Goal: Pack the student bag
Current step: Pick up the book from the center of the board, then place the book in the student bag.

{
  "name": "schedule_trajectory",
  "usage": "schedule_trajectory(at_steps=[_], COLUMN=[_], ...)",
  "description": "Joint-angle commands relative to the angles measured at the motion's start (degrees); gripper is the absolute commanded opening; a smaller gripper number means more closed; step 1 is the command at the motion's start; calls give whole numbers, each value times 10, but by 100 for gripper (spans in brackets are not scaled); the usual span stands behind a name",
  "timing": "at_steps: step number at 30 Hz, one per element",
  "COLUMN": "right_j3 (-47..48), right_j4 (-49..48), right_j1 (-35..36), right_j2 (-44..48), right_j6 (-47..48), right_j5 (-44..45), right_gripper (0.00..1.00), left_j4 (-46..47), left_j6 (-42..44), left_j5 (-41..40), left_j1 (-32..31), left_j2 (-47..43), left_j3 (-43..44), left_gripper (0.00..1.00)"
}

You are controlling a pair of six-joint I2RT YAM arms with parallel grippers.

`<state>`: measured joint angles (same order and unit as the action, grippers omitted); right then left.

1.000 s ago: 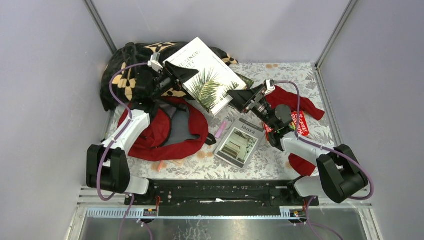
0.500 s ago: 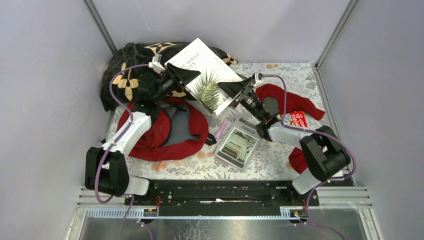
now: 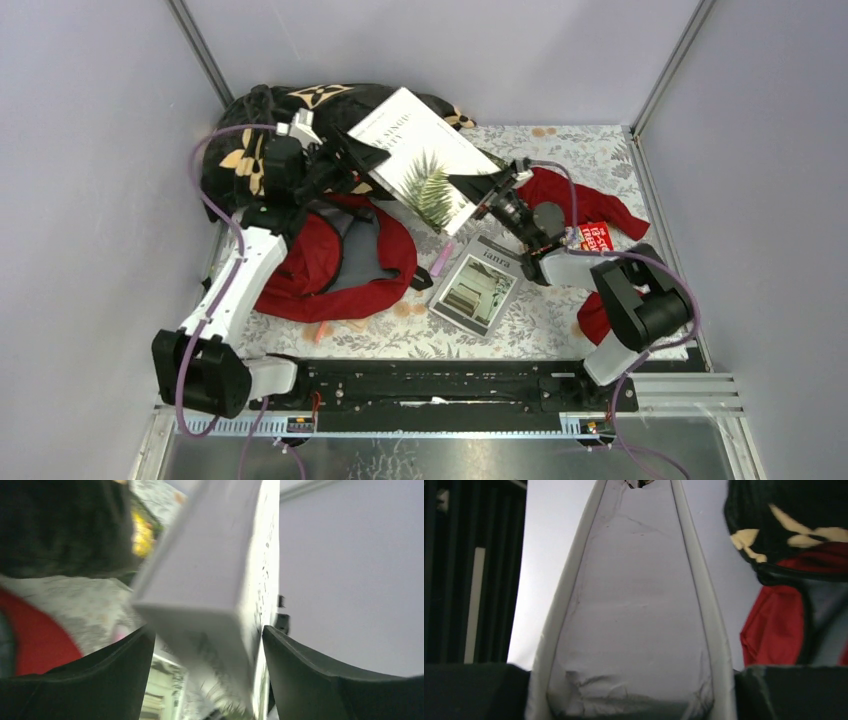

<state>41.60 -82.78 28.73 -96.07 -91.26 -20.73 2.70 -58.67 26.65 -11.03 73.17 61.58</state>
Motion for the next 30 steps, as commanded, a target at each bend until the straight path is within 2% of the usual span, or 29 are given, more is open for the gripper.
schedule_trajectory(at_steps=[1, 3, 6, 8, 11, 16, 24, 27, 30], right_j3=[-73, -100, -99, -78, -56, -32, -57, -64, -66], right_j4=[26, 155, 454, 623, 760, 807, 741, 727, 737], right_j1=[-82, -123, -149, -150, -150, -152, -151, -151, -152], right_j2=[121, 189, 296, 362, 424, 449, 432, 430, 433], right_j6=[10, 72, 227, 341, 418, 446, 403, 396, 404], right_j5=[-54, -94, -105, -70, -15, 5, -38, -45, -43], right_gripper=[20, 18, 16, 15, 15, 15, 16, 16, 15], left_j4=[-278, -339, -401, -461, -488, -529, -505, -473, -477], left_j6=[168, 183, 218, 231, 224, 181, 133, 133, 126], left_j5=[-138, -189, -266, -388, -515, -633, -713, -684, -700], left_j1=[30, 33, 24, -12, -92, -129, -143, -138, -137], left_j2=[-38, -35, -7, 33, 86, 193, 284, 300, 293], left_j3=[67, 77, 73, 88, 81, 90, 78, 71, 72], left_gripper=[85, 83, 77, 70, 72, 82, 81, 77, 59])
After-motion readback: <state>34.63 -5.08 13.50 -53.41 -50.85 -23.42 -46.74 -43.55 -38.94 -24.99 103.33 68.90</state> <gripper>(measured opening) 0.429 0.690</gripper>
